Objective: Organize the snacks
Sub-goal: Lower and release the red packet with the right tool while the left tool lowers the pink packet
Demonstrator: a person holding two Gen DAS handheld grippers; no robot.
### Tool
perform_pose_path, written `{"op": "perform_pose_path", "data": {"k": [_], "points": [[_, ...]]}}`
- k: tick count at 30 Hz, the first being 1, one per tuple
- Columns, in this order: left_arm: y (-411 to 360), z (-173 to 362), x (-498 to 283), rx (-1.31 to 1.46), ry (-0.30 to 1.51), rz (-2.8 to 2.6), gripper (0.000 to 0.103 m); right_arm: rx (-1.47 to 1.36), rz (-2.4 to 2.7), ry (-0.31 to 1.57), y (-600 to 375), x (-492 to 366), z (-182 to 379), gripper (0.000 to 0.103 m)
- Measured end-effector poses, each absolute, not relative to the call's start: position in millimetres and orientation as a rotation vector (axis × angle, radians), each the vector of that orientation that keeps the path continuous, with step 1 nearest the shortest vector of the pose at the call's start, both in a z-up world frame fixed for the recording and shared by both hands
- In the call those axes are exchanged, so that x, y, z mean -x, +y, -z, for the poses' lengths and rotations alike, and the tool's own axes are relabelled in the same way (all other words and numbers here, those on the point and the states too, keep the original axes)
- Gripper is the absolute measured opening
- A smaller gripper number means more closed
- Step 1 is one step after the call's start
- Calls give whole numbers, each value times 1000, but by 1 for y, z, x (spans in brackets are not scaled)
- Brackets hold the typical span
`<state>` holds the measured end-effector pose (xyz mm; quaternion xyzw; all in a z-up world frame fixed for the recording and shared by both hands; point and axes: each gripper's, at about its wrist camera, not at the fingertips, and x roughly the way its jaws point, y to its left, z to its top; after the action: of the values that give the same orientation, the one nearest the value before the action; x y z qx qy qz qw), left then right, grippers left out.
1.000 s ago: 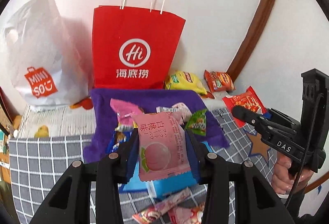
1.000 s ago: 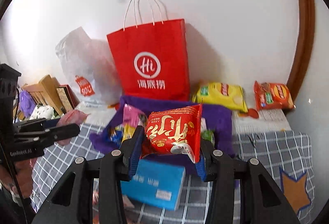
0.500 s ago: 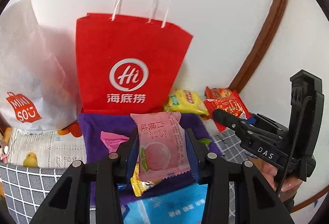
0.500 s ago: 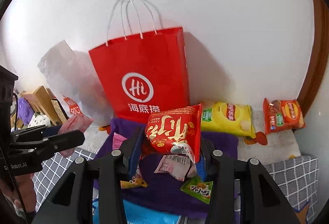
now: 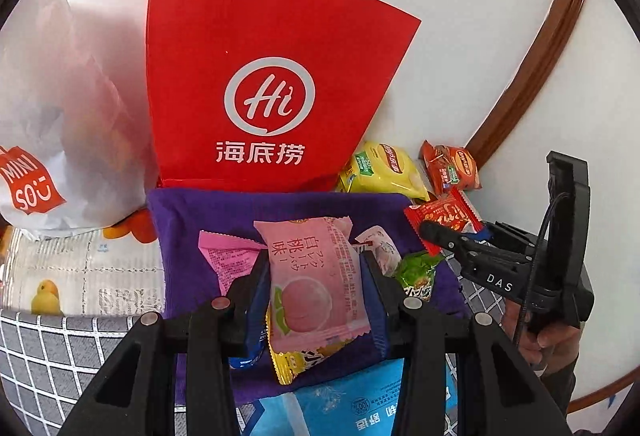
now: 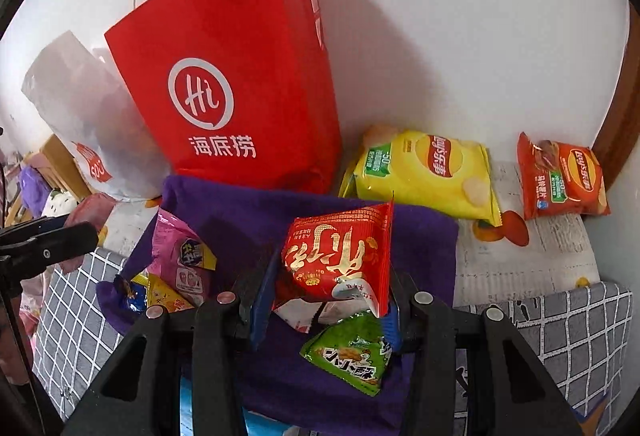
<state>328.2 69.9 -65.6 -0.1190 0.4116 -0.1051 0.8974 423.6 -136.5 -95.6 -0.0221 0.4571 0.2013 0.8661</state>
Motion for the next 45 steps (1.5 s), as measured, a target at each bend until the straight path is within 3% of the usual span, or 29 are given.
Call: {"op": "perform_pose_path", "data": {"k": [7, 29, 45], "points": [[71, 64, -327, 246, 847, 222, 40, 97, -458, 951, -127, -417, 93, 45], [78, 78, -333, 252, 873, 186, 40, 278, -538, 1197, -96, -413, 149, 46], [44, 124, -353, 191, 1035, 193, 41, 145, -481, 1018, -133, -410, 80, 52]]}}
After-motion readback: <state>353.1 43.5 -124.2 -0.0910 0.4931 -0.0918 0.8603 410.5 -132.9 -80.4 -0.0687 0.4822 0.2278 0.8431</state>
